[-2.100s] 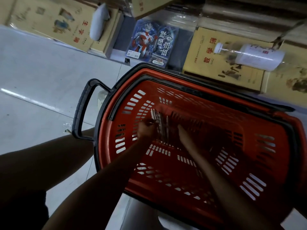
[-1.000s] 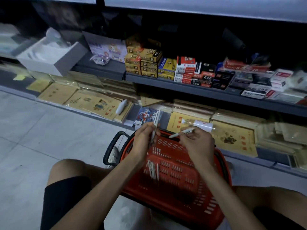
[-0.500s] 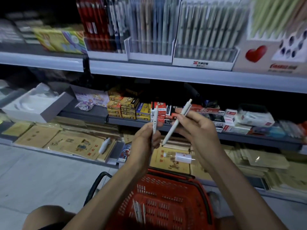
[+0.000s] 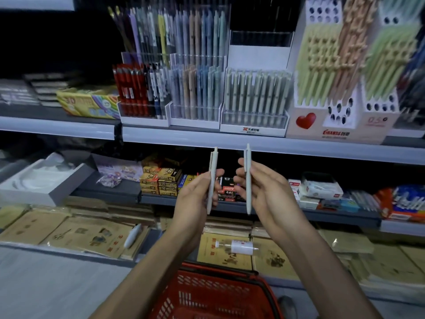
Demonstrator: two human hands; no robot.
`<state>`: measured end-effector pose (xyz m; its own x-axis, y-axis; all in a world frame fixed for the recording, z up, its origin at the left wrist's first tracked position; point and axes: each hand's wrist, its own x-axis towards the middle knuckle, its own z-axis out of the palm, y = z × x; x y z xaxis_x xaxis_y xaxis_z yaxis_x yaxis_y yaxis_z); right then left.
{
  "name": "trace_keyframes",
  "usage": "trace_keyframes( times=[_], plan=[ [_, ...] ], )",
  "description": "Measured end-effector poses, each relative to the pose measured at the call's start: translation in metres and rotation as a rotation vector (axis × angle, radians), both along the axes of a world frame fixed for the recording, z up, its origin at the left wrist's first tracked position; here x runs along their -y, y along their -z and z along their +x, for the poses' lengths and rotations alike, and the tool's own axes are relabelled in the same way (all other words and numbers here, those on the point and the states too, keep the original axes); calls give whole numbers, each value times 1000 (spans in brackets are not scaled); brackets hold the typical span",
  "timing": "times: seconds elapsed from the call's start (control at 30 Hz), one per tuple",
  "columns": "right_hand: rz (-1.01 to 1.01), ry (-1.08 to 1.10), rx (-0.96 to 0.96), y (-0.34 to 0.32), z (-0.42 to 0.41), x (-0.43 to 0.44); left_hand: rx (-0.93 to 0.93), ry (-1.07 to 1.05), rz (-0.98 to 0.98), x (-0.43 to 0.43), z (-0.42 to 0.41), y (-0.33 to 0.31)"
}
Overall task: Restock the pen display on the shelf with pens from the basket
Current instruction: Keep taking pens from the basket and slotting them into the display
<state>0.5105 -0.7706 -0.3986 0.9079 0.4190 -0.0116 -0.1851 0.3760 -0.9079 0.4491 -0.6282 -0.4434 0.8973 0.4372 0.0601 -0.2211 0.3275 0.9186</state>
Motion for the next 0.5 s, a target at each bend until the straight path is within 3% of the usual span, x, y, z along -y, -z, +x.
trace_keyframes(
  times=[0.33, 0.5],
  plan=[
    [-52, 23, 163, -37, 1, 4, 119, -7, -66, 5, 4, -39],
    [-253, 101, 452, -68, 9, -5, 156, 14, 12, 6, 18, -62]
  ],
)
